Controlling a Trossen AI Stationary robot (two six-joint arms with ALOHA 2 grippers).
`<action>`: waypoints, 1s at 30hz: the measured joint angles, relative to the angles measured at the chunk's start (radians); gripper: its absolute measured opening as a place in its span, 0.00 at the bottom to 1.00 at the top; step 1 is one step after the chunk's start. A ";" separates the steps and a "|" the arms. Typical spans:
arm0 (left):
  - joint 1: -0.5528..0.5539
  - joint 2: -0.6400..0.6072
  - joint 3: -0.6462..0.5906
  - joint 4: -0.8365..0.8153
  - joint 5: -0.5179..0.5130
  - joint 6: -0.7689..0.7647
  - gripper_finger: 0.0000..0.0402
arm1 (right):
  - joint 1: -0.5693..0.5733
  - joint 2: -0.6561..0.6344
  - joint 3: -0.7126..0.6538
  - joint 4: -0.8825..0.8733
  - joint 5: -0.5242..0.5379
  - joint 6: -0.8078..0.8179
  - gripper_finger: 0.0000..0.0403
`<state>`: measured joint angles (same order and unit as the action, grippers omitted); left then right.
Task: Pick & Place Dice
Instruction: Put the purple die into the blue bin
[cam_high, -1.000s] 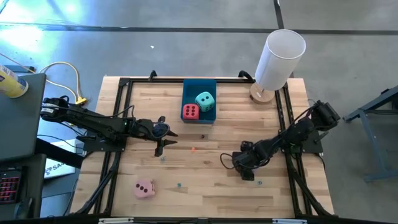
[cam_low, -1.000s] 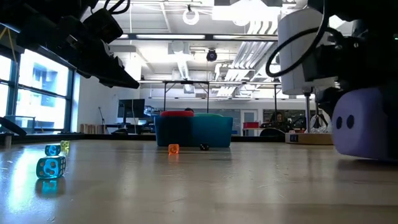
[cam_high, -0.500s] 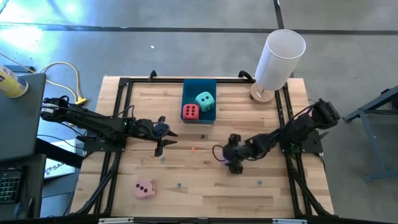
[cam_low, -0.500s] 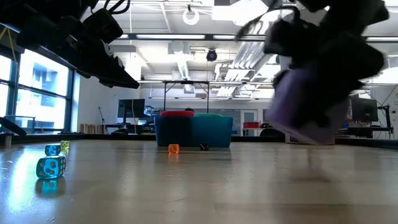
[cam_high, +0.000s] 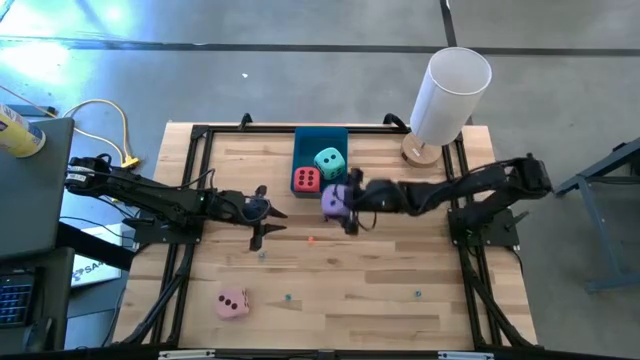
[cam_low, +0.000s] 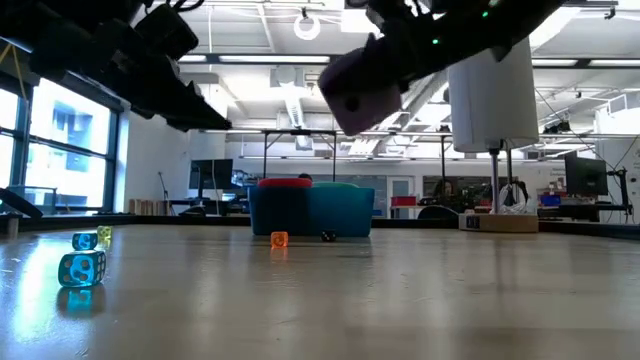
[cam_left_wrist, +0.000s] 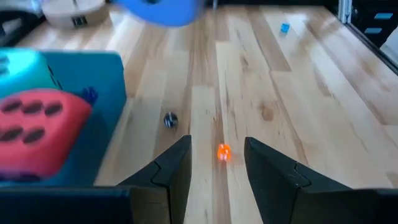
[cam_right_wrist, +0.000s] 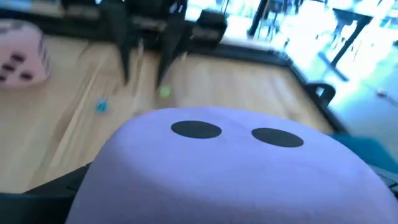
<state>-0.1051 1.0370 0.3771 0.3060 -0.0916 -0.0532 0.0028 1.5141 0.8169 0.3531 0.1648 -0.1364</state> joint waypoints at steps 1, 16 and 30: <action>0.000 0.000 0.000 0.016 -0.007 0.014 0.35 | -0.028 0.007 0.000 0.035 -0.031 -0.011 0.98; 0.203 0.083 0.000 0.515 -0.215 0.212 0.35 | -0.287 0.172 -0.001 0.366 -0.224 -0.052 0.98; 0.516 0.644 0.241 1.016 0.155 0.046 0.35 | -0.381 0.299 0.035 0.452 -0.296 -0.044 0.98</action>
<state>0.4113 1.6806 0.6186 1.3216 0.0633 -0.0071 -0.3785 1.8128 0.8519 0.8048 -0.1307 -0.1799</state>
